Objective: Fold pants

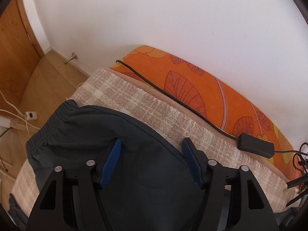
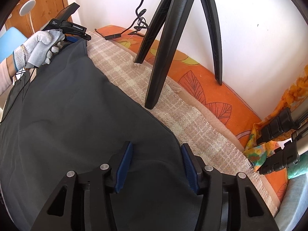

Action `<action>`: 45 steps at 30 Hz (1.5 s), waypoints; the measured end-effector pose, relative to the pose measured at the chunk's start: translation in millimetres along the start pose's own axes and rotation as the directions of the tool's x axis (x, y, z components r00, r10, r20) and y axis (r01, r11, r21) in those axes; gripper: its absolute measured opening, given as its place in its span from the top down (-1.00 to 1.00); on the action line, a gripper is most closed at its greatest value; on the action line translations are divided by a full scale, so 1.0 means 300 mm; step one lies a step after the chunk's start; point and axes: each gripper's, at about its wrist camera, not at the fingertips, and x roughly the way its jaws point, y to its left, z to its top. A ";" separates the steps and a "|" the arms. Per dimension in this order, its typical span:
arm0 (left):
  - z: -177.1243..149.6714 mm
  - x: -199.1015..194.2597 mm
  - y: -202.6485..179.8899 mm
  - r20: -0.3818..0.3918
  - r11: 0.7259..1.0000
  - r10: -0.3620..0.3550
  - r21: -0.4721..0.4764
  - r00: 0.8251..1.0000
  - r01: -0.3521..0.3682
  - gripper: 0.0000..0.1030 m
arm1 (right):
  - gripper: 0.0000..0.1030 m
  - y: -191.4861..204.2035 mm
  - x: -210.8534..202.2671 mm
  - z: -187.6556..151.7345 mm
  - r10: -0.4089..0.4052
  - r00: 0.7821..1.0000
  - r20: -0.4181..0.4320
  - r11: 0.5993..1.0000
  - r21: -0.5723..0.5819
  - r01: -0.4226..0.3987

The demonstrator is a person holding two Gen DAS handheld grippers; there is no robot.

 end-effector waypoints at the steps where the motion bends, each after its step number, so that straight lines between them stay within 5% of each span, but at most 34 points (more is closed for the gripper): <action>1: -0.005 -0.007 0.005 0.019 1.000 0.004 -0.003 1.000 -0.004 0.12 | 0.09 0.005 0.002 0.002 0.001 1.000 0.001 1.000 0.001 -0.001; 4: -0.007 -0.021 0.036 0.041 0.999 0.018 -0.030 0.999 -0.017 0.87 | 0.43 0.024 -0.003 0.002 -0.021 1.000 -0.002 1.000 -0.007 0.021; 6: -0.005 -0.030 0.063 0.050 0.998 -0.014 -0.061 0.999 0.017 0.95 | 0.81 0.042 -0.008 0.000 -0.049 0.999 -0.008 0.999 -0.019 0.049; 11: -0.014 -0.100 0.101 0.105 0.994 -0.055 -0.088 0.993 0.065 0.97 | 0.97 0.077 -0.054 -0.015 -0.099 0.995 0.021 0.994 -0.034 0.099; 27: -0.103 -0.471 0.294 0.247 0.976 -0.188 -0.064 0.951 0.210 0.98 | 0.99 0.294 -0.468 -0.093 -0.120 0.977 0.175 0.992 -0.003 0.123; 36: -0.342 -0.663 0.503 0.295 0.950 -0.259 -0.092 0.920 0.297 0.98 | 0.99 0.563 -0.675 -0.257 -0.114 0.971 0.208 0.989 -0.067 0.130; 45: -0.692 -0.677 0.679 0.242 0.943 -0.274 -0.122 0.931 0.309 0.98 | 0.99 0.766 -0.698 -0.493 -0.049 0.991 0.121 0.995 -0.082 0.059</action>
